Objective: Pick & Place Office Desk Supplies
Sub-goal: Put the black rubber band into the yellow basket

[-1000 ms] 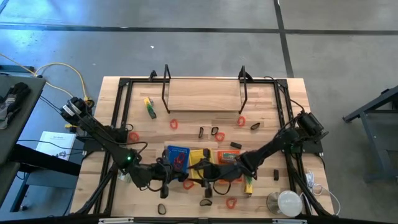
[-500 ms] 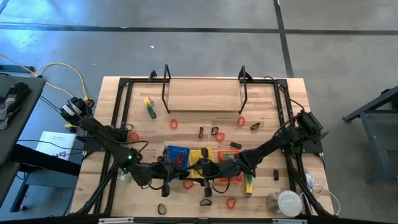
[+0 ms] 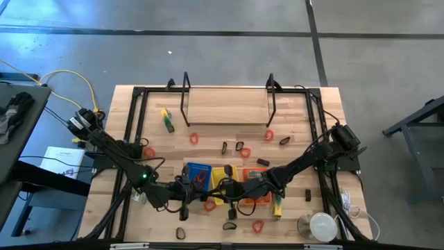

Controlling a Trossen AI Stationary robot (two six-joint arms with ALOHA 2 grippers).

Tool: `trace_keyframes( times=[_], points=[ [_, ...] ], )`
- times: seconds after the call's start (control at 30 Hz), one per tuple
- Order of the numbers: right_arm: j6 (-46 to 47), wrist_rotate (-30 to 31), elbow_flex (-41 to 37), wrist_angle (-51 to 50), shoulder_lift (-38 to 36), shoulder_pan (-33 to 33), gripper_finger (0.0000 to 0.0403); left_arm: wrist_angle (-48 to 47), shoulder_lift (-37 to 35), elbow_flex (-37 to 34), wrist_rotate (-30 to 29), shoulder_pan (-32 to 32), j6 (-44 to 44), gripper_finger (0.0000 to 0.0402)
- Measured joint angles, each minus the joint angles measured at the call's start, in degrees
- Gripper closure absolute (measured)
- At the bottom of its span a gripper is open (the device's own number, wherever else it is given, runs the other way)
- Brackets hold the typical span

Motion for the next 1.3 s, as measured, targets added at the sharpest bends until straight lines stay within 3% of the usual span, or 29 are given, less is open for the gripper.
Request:
trace_keyframes(
  times=[0.2, 0.67, 0.9, 1.13, 1.3],
  points=[
    [-0.06, -0.51, 0.00, -0.02, 0.00, -0.02, 0.0399, -0.07, 0.00, 0.00, -0.09, 0.00, 0.32, 0.0388],
    [3.75, -3.01, 0.06, -8.39, -0.10, 0.02, 0.0399, 0.24, 0.06, 0.01, 0.37, -0.35, 1.65, 0.0298],
    [10.85, -1.01, -0.01, -18.87, 0.02, -0.02, 0.0400, 0.13, -0.02, 0.09, 3.71, -0.68, 1.58, 0.0286],
    [20.99, 9.32, -0.01, -30.23, 0.02, -0.71, 0.0400, -0.04, -0.02, 0.09, 3.94, -1.57, 1.59, 0.0285],
    [29.12, 7.19, -0.01, -35.80, 0.02, -2.60, 0.0400, -0.20, -0.02, 0.07, 4.02, -1.73, 1.59, 0.0285]
  ],
)
